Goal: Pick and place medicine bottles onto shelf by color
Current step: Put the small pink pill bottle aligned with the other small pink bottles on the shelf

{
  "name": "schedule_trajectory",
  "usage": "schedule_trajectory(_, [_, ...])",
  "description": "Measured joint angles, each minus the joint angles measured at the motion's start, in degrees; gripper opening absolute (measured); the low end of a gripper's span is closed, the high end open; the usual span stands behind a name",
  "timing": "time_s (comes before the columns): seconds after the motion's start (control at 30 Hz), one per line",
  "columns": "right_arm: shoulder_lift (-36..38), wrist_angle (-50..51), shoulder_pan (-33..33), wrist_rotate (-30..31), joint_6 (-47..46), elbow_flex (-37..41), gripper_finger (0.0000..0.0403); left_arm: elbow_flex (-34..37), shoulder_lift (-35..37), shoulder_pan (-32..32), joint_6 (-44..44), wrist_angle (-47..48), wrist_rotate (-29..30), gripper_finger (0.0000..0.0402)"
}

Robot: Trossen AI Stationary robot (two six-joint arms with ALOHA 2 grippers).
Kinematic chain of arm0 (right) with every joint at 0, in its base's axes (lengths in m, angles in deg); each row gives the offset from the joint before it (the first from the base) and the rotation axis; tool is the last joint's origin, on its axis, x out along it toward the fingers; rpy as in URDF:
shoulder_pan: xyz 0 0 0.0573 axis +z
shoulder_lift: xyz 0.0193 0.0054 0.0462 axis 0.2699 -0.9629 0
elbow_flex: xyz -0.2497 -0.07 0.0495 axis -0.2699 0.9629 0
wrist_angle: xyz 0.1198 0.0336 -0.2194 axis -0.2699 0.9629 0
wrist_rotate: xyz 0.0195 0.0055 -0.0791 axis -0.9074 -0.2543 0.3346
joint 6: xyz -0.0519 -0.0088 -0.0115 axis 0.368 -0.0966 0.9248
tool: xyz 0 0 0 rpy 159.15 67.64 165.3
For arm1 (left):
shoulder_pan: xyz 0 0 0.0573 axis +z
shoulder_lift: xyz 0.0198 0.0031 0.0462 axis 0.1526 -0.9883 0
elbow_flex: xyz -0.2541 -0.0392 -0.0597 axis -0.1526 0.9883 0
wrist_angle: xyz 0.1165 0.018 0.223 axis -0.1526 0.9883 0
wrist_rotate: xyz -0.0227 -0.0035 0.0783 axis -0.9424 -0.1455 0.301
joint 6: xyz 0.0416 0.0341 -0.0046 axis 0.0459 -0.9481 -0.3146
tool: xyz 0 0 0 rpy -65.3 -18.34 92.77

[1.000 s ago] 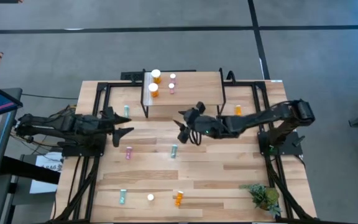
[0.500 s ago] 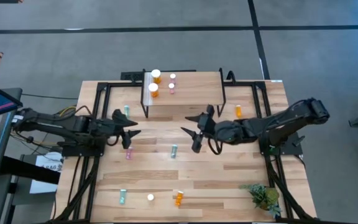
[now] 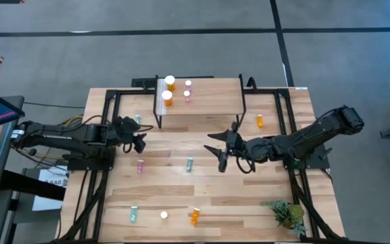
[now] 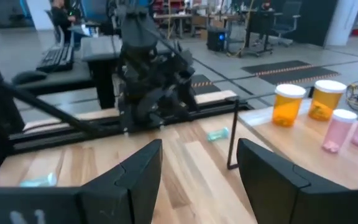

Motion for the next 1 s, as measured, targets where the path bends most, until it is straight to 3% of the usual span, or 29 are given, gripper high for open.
schedule_trajectory(0.23, [0.3,0.3,0.0,-0.2,-0.2,0.2,0.023,0.0,0.0,0.7,8.5,4.9,-14.9,0.019])
schedule_trajectory(0.33, [0.3,0.2,0.0,-0.2,-0.3,0.2,0.023,0.0,0.0,-1.6,8.8,7.6,-23.3,0.0179])
schedule_trajectory(0.4, [0.3,0.3,0.0,-0.2,-0.6,0.2,0.023,0.0,0.0,-4.7,10.7,8.0,-25.6,0.0173])
schedule_trajectory(0.6, [0.3,0.2,0.0,-0.2,-1.2,0.2,0.023,0.0,-1.4,-15.7,19.3,8.4,-23.9,0.0161])
schedule_trajectory(0.77, [0.3,0.1,0.0,-0.2,-1.4,0.2,0.023,0.1,-5.9,-22.8,29.0,14.8,-19.5,0.0158])
schedule_trajectory(1.0, [0.3,0.2,0.0,-0.2,-1.3,0.2,0.023,0.1,-11.6,-26.8,30.8,7.0,-16.6,0.0158])
